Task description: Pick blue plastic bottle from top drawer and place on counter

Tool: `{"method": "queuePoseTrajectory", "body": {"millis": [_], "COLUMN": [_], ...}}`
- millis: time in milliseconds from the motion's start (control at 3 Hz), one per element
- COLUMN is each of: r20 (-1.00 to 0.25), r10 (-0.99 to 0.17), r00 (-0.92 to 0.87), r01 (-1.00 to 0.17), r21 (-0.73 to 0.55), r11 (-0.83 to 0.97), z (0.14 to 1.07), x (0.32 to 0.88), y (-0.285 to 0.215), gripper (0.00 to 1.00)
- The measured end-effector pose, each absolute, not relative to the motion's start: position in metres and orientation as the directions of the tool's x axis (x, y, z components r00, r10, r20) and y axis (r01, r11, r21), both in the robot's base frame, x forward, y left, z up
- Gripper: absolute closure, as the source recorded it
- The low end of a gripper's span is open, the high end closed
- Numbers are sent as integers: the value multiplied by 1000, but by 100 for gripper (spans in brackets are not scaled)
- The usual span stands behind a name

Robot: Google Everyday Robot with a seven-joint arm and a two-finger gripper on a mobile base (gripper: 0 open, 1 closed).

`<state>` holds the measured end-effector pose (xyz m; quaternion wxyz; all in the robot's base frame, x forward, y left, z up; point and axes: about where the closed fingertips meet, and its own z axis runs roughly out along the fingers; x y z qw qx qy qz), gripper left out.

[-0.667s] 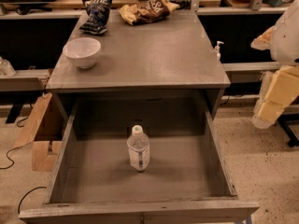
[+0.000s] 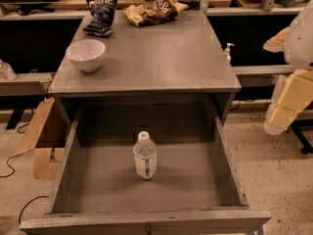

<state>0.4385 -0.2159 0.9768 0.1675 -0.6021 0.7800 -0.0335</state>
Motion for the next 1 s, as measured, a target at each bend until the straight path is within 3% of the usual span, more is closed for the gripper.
{"method": "queuePoseTrajectory", "body": {"millis": [667, 1000], "r20": [-530, -699], "r10": [-844, -715], "r00": [-87, -22], "r01": [-944, -944], "r21": [-226, -222], "r11": [239, 246], "z": [887, 839], "x": [453, 459], "y": [-183, -153], "gripper": [0, 0]}}
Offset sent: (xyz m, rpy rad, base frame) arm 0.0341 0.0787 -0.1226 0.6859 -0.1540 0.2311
